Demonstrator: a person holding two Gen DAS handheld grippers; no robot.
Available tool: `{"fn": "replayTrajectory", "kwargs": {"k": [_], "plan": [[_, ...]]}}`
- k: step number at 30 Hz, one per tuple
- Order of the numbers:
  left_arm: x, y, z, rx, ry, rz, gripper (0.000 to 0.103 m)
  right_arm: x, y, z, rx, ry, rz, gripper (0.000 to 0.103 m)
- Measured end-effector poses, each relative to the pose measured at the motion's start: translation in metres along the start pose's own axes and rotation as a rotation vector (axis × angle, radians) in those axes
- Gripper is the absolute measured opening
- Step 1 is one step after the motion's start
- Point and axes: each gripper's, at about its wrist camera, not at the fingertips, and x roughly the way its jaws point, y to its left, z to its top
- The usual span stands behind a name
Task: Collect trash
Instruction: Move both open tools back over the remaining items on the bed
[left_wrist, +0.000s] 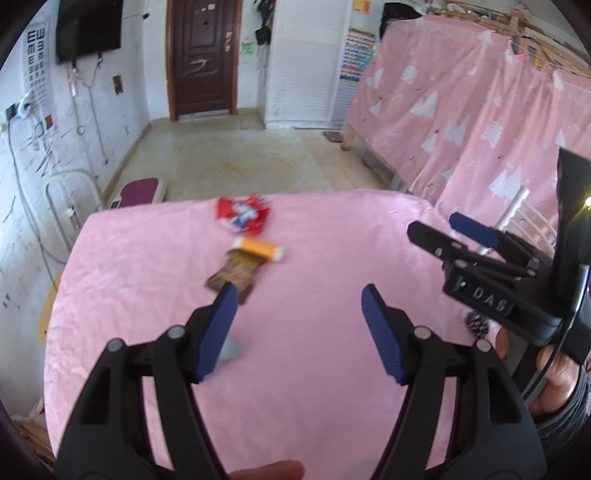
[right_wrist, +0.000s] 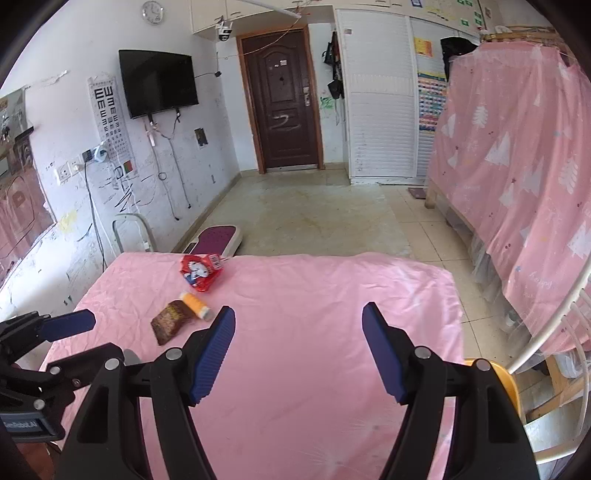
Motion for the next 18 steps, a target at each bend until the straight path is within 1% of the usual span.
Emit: {"fn": "replayTrajectory", "kwargs": {"k": [3, 8, 12, 18], "plan": [[0.003, 0.017, -0.006, -0.007, 0.017, 0.023, 0.067, 0.01, 0.017, 0.002, -0.014, 0.014, 0.017, 0.061], [0.011, 0.037, -0.015, -0.009, 0.041, 0.041, 0.067, 0.024, 0.04, 0.005, -0.042, 0.036, 0.036, 0.061], [0.023, 0.047, -0.02, 0.002, 0.072, 0.028, 0.067, 0.035, 0.06, 0.007, -0.066, 0.054, 0.046, 0.061], [0.041, 0.049, -0.024, 0.047, 0.104, 0.006, 0.066, 0.054, 0.072, 0.008, -0.075, 0.087, 0.055, 0.061]]}}
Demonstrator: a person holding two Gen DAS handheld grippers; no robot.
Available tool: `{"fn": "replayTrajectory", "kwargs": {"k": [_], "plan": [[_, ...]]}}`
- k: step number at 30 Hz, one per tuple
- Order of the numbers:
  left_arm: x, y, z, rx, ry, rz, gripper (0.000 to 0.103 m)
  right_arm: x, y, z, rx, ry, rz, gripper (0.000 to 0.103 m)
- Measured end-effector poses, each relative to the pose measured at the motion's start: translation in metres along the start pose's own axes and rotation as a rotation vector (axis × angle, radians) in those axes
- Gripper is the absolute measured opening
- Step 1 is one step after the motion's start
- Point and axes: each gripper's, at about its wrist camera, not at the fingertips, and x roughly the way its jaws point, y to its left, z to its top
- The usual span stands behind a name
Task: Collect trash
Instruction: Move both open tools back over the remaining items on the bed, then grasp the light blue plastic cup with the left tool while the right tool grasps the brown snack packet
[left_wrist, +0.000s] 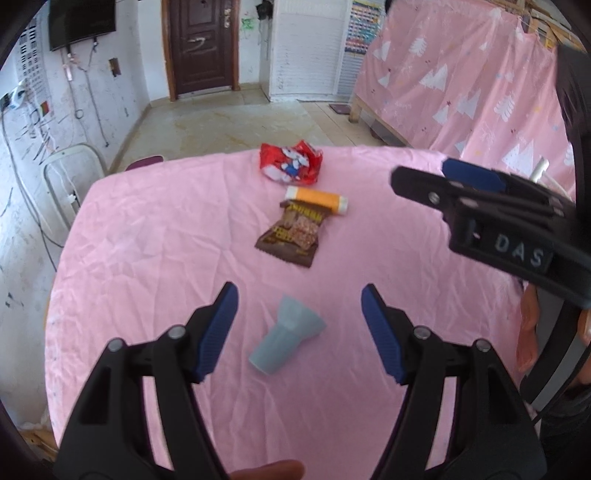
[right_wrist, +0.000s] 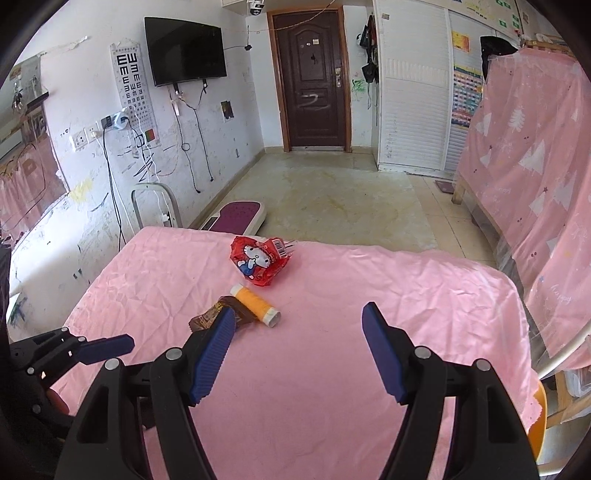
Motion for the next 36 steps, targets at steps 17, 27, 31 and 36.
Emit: {"fn": "replayTrajectory", "kwargs": {"k": [17, 27, 31, 36], "plan": [[0.034, 0.007, -0.003, 0.04, 0.054, -0.026, 0.03, 0.044, 0.019, 0.001, -0.016, 0.084, 0.075, 0.061], [0.008, 0.043, -0.015, -0.032, 0.007, -0.035, 0.03, 0.059, 0.039, -0.003, -0.02, 0.161, 0.171, 0.061], [0.003, 0.051, -0.02, -0.064, 0.014, -0.009, 0.03, 0.068, 0.05, -0.003, -0.027, 0.191, 0.189, 0.061], [-0.004, 0.065, -0.026, -0.095, 0.001, 0.019, 0.03, 0.081, 0.06, -0.001, -0.02, 0.22, 0.182, 0.055]]}}
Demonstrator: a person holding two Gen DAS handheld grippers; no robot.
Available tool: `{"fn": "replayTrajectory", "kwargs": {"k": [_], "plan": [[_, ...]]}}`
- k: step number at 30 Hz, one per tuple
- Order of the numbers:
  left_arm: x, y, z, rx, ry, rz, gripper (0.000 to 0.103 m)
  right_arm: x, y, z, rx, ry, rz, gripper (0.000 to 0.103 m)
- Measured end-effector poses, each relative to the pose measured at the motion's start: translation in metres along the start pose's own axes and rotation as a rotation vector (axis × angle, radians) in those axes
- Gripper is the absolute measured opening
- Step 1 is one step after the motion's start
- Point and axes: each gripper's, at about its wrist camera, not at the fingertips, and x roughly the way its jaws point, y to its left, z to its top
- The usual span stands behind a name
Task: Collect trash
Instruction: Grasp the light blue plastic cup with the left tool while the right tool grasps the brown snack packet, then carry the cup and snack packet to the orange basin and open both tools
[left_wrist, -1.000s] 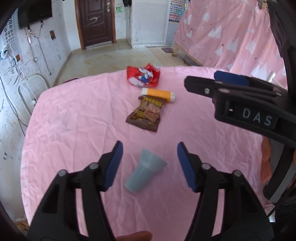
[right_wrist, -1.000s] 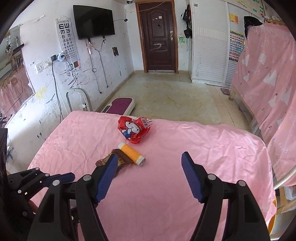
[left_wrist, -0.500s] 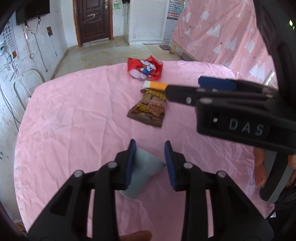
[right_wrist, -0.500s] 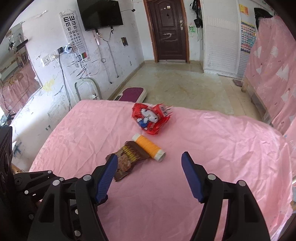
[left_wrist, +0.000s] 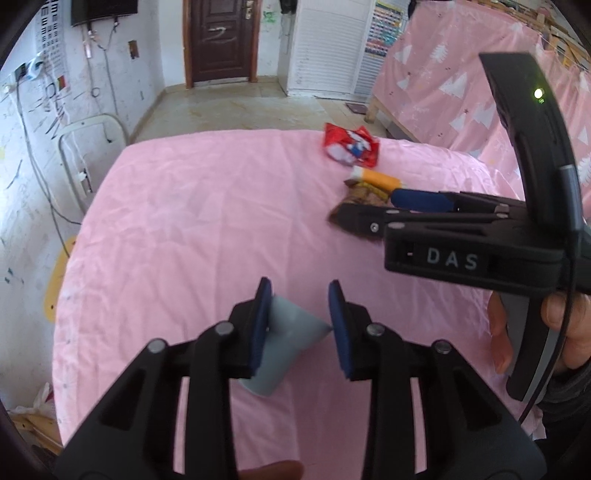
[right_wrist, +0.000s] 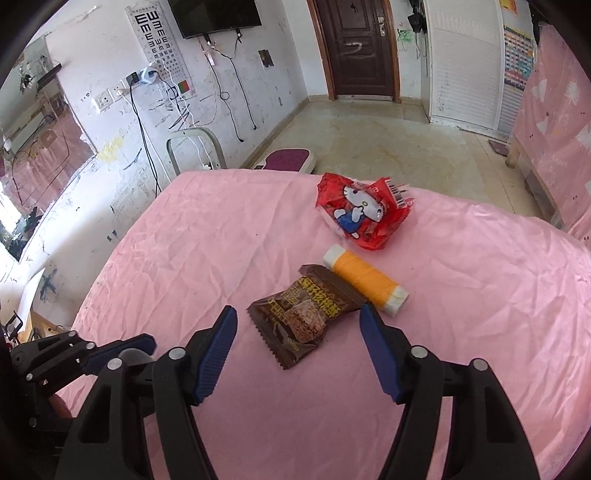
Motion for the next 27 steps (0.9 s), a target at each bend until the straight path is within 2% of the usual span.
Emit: {"fn": "replayTrajectory", "kwargs": {"k": [6, 8, 11, 12, 13, 18, 27], "plan": [[0.0, 0.014, 0.001, -0.025, -0.008, -0.004, 0.03, 0.011, 0.005, 0.007, 0.005, 0.005, -0.044, 0.05], [-0.001, 0.016, 0.0, -0.03, -0.009, -0.008, 0.03, 0.014, 0.01, 0.008, -0.006, 0.002, -0.066, 0.045], [0.0, 0.021, 0.0, -0.041, -0.008, -0.013, 0.03, 0.018, 0.014, 0.009, -0.024, -0.005, -0.103, 0.035], [0.002, 0.021, 0.001, -0.043, -0.007, -0.014, 0.03, 0.018, 0.014, 0.009, -0.029, -0.006, -0.113, 0.028], [0.002, 0.021, 0.001, -0.045, -0.008, -0.015, 0.03, 0.019, 0.014, 0.009, -0.032, -0.008, -0.123, 0.027], [0.002, 0.021, 0.001, -0.045, -0.009, -0.014, 0.03, 0.018, 0.011, 0.008, -0.018, -0.014, -0.117, 0.022], [-0.018, 0.005, 0.005, -0.02, -0.038, 0.012, 0.03, -0.015, 0.005, -0.001, -0.001, -0.062, -0.077, 0.022]]}}
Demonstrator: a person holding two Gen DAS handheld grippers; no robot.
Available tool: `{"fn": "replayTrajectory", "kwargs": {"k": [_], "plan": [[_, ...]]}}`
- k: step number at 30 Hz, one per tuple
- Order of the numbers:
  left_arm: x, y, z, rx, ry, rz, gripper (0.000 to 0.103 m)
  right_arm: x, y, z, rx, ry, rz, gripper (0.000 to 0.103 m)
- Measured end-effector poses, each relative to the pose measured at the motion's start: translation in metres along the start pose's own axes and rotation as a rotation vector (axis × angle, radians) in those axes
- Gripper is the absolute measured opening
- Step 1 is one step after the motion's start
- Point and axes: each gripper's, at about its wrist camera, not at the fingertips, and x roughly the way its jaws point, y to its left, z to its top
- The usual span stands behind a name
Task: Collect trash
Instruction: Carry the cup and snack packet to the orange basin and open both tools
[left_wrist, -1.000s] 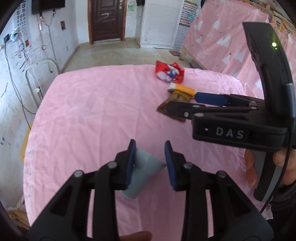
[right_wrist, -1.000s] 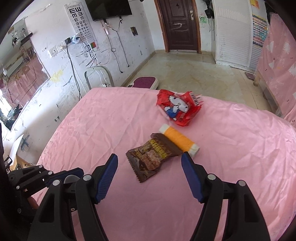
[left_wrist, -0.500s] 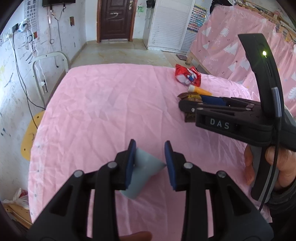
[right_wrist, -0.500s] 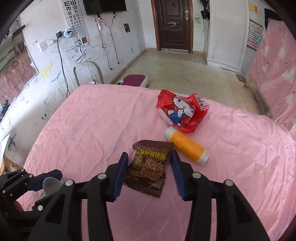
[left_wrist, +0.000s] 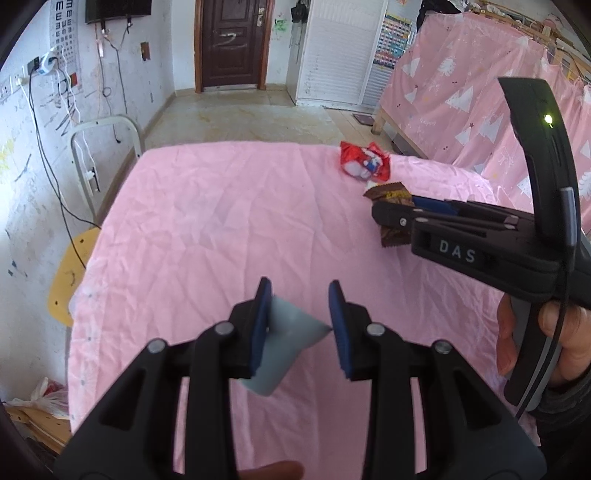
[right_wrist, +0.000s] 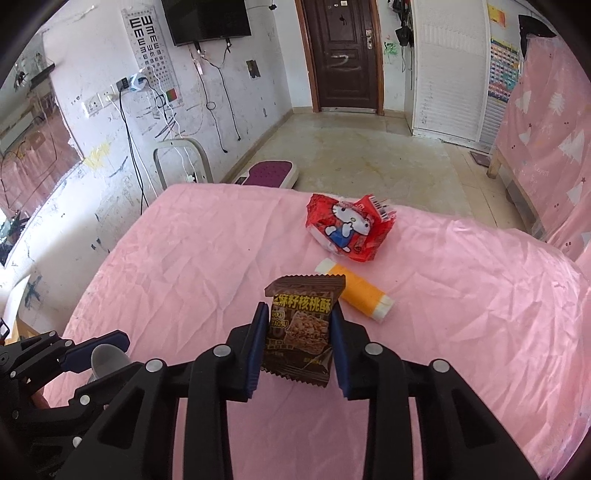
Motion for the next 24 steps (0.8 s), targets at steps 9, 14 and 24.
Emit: {"fn": "replayTrajectory", "kwargs": {"k": [9, 14, 24], "plan": [[-0.016, -0.036, 0.006, 0.053, -0.026, 0.022, 0.03, -0.049, -0.036, -0.013, 0.048, -0.068, -0.003, 0.022], [-0.02, -0.063, 0.01, 0.089, -0.033, 0.035, 0.03, -0.076, -0.068, -0.023, 0.083, -0.113, -0.011, 0.022], [-0.027, -0.125, 0.021, 0.173, -0.062, 0.046, 0.03, -0.124, -0.126, -0.043, 0.145, -0.194, -0.023, 0.022]]}}
